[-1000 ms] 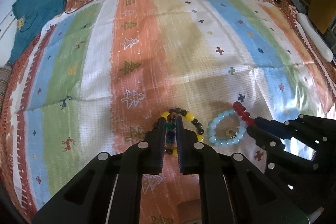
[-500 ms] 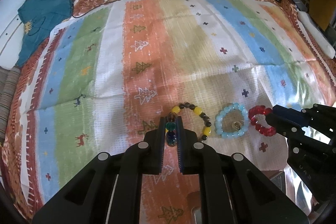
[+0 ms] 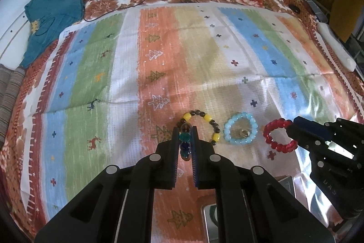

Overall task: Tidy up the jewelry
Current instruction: 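Lift both held bracelets and carry them toward the silver tin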

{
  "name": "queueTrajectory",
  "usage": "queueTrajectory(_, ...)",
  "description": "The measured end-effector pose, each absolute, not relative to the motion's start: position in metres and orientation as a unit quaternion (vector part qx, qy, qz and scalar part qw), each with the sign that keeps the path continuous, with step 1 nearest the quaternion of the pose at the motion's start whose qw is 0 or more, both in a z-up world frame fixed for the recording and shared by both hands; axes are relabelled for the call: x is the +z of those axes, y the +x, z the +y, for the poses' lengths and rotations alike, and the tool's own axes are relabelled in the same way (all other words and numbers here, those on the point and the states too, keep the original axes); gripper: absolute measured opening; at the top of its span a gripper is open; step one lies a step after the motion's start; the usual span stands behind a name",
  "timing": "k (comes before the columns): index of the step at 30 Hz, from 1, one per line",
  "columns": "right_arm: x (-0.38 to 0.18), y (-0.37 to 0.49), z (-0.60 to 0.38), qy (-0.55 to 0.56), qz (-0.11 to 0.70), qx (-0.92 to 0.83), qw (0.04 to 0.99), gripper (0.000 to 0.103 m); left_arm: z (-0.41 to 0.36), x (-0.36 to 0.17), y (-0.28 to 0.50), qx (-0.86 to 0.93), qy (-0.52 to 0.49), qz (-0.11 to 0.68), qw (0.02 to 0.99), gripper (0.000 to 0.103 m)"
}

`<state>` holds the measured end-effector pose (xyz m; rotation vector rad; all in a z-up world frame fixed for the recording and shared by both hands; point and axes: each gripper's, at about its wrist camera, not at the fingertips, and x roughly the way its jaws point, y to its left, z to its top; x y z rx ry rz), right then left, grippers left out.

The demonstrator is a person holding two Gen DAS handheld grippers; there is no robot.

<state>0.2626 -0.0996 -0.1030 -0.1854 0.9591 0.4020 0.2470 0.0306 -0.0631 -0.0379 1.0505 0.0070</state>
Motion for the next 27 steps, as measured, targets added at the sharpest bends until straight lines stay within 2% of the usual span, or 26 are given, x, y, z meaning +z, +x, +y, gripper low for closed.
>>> queueTrajectory(27, -0.065, 0.219, -0.098, -0.116, 0.391, 0.189, 0.893, 0.014, 0.004, -0.026, 0.203, -0.035, -0.005, 0.465, 0.884, 0.009)
